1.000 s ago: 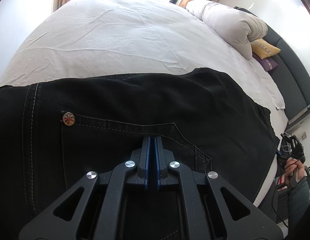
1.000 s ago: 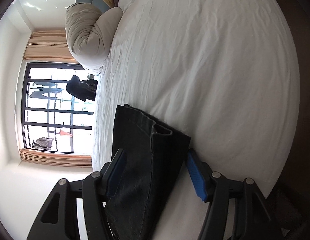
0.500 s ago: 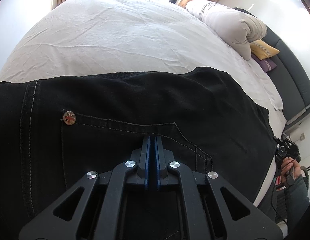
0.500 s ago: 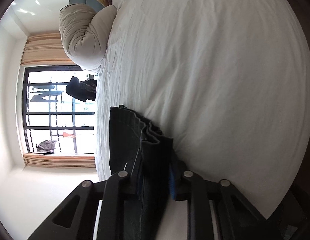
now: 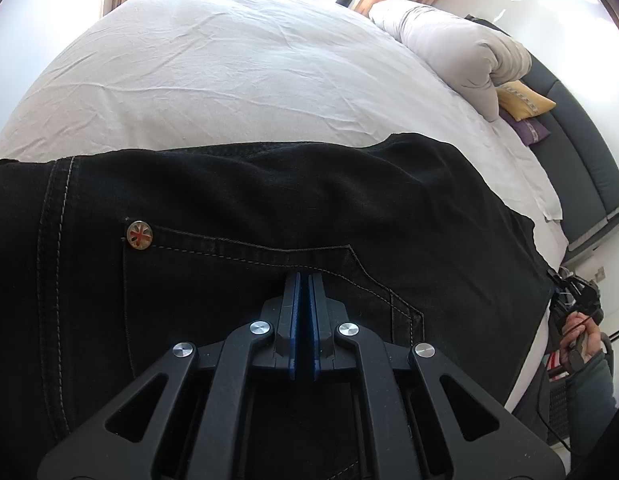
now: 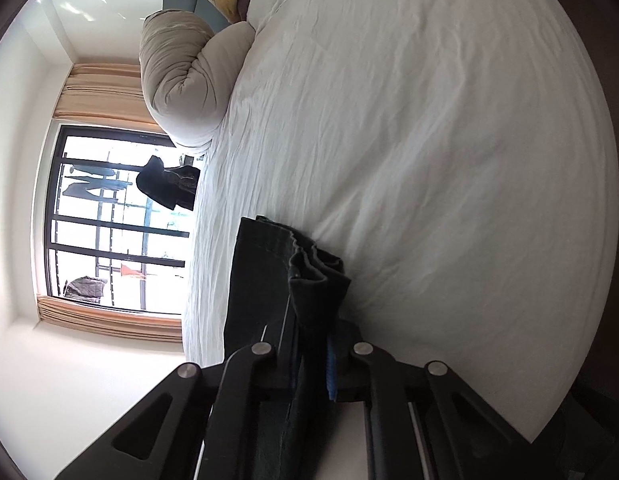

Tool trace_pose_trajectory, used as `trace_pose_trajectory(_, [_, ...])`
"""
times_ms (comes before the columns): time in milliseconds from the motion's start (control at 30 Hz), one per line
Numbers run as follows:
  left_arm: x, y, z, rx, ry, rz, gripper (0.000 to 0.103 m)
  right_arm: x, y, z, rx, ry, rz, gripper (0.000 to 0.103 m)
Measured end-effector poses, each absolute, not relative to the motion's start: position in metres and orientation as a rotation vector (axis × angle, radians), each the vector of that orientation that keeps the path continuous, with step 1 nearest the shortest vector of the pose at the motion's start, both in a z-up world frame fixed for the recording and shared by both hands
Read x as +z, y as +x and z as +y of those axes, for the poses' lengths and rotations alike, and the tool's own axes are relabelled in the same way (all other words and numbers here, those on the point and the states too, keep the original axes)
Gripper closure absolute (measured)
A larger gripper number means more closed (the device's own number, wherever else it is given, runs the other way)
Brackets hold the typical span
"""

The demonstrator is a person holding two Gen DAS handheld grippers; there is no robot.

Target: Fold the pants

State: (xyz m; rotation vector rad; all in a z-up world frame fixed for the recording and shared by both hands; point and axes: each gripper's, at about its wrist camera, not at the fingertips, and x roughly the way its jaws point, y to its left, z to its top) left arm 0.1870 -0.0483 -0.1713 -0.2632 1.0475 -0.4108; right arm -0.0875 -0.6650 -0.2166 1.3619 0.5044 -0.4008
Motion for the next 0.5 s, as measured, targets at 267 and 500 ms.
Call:
trace_pose_trajectory(267, [-0.173, 0.186, -0.045, -0.421, -0.286, 1.038, 0.099, -0.171, -0.063, -0.641, -0.388, 1.191, 0.526, 0.093])
trace_pose_trajectory(500, [-0.176, 0.185, -0.039, -0.436, -0.331, 1.033, 0.099, -0.095, 0.020, -0.508, -0.172, 0.671, 0.705, 0.093])
